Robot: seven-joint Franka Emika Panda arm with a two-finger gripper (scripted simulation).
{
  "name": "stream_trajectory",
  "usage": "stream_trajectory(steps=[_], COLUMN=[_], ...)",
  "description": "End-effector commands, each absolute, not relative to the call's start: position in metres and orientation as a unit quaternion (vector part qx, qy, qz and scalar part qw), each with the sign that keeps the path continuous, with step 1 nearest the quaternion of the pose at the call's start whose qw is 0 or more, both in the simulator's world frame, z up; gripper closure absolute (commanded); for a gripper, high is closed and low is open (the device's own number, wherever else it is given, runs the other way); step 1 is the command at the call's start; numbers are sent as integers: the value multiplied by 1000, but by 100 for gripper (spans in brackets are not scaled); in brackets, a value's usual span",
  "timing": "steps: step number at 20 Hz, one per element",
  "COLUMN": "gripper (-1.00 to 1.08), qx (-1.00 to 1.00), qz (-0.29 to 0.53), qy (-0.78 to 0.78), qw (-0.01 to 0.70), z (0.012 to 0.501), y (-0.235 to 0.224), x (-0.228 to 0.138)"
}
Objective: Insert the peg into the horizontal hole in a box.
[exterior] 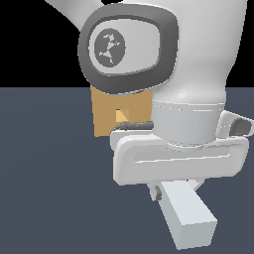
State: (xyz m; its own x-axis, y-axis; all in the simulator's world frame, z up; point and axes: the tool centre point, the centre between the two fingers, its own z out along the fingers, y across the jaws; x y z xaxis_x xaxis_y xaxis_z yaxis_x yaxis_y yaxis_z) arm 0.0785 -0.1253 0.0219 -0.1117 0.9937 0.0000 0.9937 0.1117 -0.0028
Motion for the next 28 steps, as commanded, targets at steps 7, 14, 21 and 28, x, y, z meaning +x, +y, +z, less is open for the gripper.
stream_trajectory(steps=[7,14,21,28], gripper=[108,108,108,108], qx=[-660,-650,-640,-634], qz=[0,0,0,0], qy=[-751,-760,-769,-773], qw=[0,0,0,0], z=[33,52,72,82], y=[-99,-51,-5,20], x=[69,48,27,16])
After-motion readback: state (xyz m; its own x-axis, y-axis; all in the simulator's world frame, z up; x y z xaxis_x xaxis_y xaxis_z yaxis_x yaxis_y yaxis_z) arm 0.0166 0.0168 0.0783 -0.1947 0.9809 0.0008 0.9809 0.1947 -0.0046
